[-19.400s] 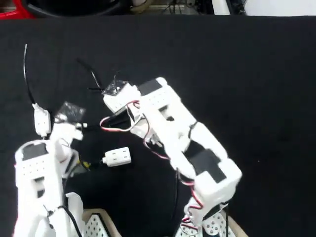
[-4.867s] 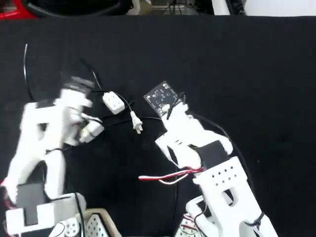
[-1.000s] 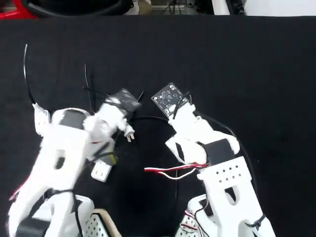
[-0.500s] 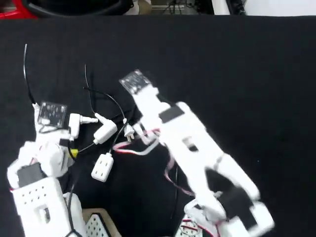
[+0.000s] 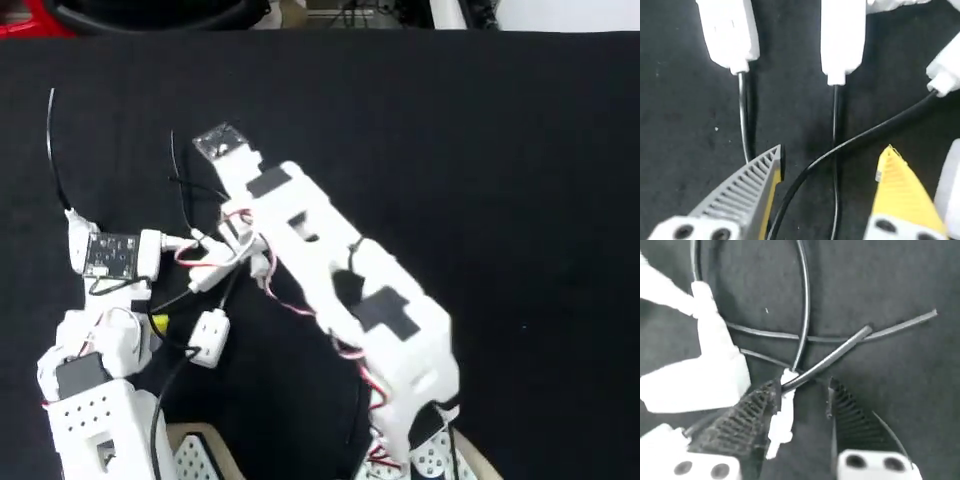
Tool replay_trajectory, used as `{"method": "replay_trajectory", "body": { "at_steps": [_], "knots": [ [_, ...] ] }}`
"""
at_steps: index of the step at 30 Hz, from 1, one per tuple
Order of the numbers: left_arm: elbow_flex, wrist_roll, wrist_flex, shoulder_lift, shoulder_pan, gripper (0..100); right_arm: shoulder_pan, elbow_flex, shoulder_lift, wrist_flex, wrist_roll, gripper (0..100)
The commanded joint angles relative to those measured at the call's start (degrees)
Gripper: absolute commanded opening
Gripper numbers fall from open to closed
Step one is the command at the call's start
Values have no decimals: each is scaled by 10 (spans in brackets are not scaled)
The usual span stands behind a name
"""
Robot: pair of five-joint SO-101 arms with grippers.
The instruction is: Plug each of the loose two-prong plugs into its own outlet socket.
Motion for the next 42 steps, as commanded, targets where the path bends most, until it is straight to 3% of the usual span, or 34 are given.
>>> {"method": "replay_trajectory", "body": {
  "at_steps": [1,15,28,33,42],
  "knots": [
    [4,4,-11,-14,11,300,-8,-68,39,24,-20,141],
    [42,5,-5,-96,11,300,-8,-115,17,166,-18,142],
    [44,5,-5,-103,11,300,-4,-58,57,106,8,139],
    [44,5,-5,-103,12,300,-6,-82,57,119,8,30],
    [51,4,-10,-104,37,300,-4,-139,56,226,8,11]
  ]
}}
